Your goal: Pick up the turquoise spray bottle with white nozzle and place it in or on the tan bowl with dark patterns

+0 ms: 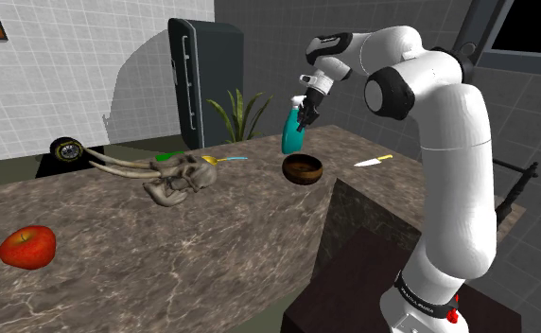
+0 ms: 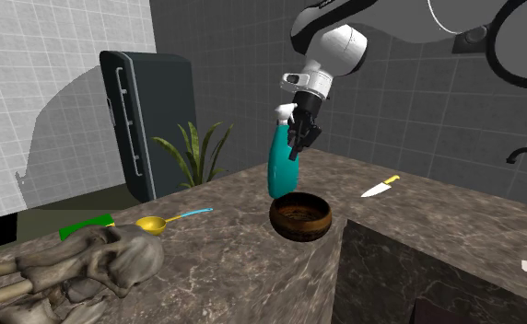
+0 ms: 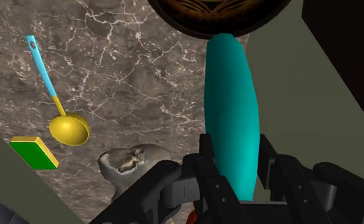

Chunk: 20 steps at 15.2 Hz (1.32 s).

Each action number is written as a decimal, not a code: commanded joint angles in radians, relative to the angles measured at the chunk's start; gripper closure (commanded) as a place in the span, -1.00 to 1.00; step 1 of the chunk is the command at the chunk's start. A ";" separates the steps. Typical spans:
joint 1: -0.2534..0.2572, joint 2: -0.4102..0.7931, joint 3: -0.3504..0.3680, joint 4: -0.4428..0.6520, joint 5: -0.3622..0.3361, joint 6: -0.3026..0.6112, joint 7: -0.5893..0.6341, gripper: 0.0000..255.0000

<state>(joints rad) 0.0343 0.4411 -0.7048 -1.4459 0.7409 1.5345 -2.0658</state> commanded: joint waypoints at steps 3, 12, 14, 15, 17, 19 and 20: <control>-0.106 0.065 -0.009 0.091 0.019 -0.077 -0.069 1.00; -0.165 0.131 -0.005 0.092 0.040 -0.056 -0.147 1.00; -0.161 0.136 -0.004 0.072 0.043 -0.037 -0.158 1.00; -0.159 0.138 -0.003 0.062 0.044 -0.027 -0.164 1.00; -0.156 0.144 -0.001 0.044 0.048 -0.008 -0.176 1.00; -0.156 0.145 -0.001 0.043 0.048 -0.006 -0.176 1.00; -0.156 0.145 -0.001 0.043 0.048 -0.006 -0.176 1.00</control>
<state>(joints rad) -0.1217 0.5858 -0.7056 -1.4018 0.7891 1.5267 -2.2413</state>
